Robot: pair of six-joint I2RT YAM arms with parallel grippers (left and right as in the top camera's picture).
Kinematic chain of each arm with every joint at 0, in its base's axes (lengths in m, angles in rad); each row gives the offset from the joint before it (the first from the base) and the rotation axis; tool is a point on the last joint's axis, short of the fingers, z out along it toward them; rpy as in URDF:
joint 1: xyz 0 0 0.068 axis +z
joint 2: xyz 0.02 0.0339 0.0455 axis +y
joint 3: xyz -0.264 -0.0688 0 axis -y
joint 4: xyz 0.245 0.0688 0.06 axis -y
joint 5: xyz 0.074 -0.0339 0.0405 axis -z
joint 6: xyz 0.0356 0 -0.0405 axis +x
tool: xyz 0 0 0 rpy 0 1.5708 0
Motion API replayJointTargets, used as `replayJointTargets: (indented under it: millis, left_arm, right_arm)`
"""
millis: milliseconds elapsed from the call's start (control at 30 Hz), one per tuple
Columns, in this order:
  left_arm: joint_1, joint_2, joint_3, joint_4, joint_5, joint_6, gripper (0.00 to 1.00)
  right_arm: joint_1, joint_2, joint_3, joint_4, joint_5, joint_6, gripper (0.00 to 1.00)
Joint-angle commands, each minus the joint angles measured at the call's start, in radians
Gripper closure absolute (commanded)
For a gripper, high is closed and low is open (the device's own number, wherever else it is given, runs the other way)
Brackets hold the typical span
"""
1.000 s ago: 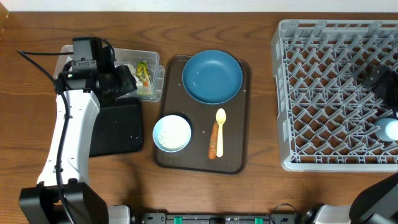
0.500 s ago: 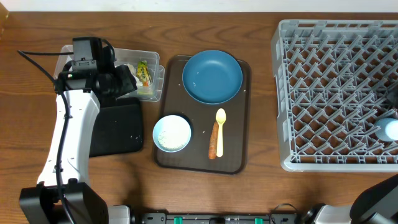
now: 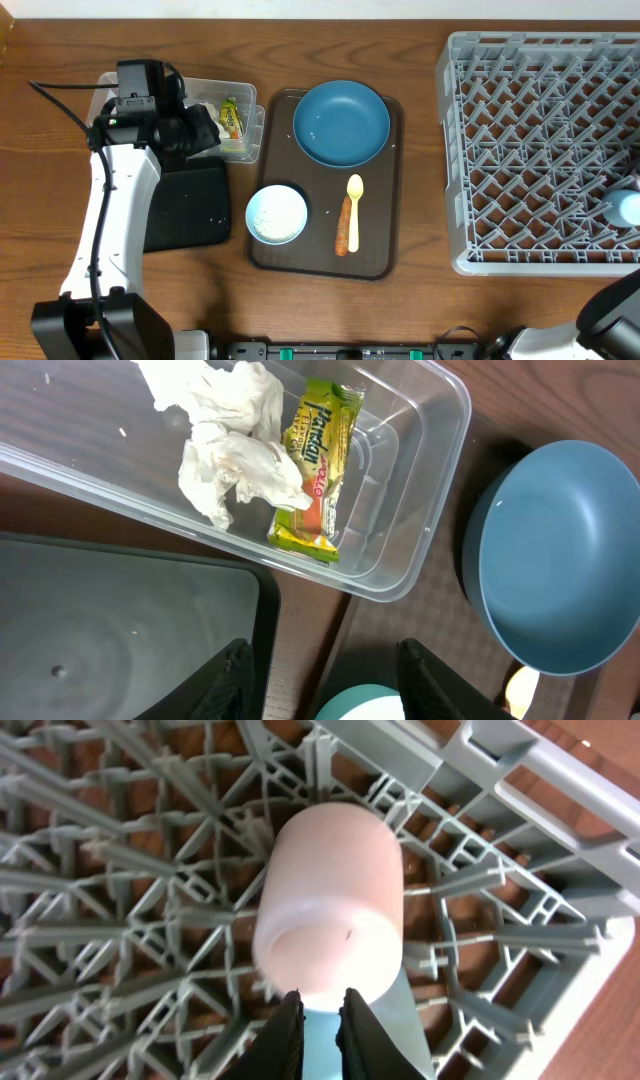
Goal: Sort waste into correct bins and load items into the dishwasher rack
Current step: 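Release the pink cup in the rack and raise the right gripper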
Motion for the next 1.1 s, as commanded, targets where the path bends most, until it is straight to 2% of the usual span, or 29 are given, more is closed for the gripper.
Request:
replayJointTargets:
  millis: [0, 167, 467, 567, 867, 1033, 1067]
  left_arm:
    - [0.003, -0.002, 0.005, -0.003, -0.013, 0.013, 0.52]
    - [0.003, -0.002, 0.005, -0.003, -0.013, 0.013, 0.51]
    - [0.003, -0.002, 0.005, -0.003, -0.013, 0.013, 0.51]
    - [0.003, -0.002, 0.005, -0.003, -0.013, 0.013, 0.51]
    - [0.003, -0.002, 0.005, -0.009, -0.013, 0.013, 0.51]
    - [0.003, -0.002, 0.005, -0.015, -0.013, 0.013, 0.51]
    - [0.003, -0.002, 0.005, -0.014, -0.013, 0.013, 0.51]
  right_arm:
    - [-0.011, 0.02, -0.003, 0.036, 0.014, 0.0, 0.88]
    - [-0.03, 0.051, -0.003, 0.127, 0.012, 0.0, 0.87]
    - [-0.033, 0.104, -0.003, 0.081, 0.006, 0.0, 0.91]
    - [-0.034, 0.099, -0.003, 0.089, 0.006, 0.0, 0.89]
    - [-0.048, 0.097, -0.002, 0.194, 0.006, -0.024, 0.72]
    - [-0.059, 0.097, -0.003, 0.185, 0.005, -0.023, 0.72]
    - [-0.058, 0.097, -0.002, 0.182, 0.0, -0.023, 0.69]
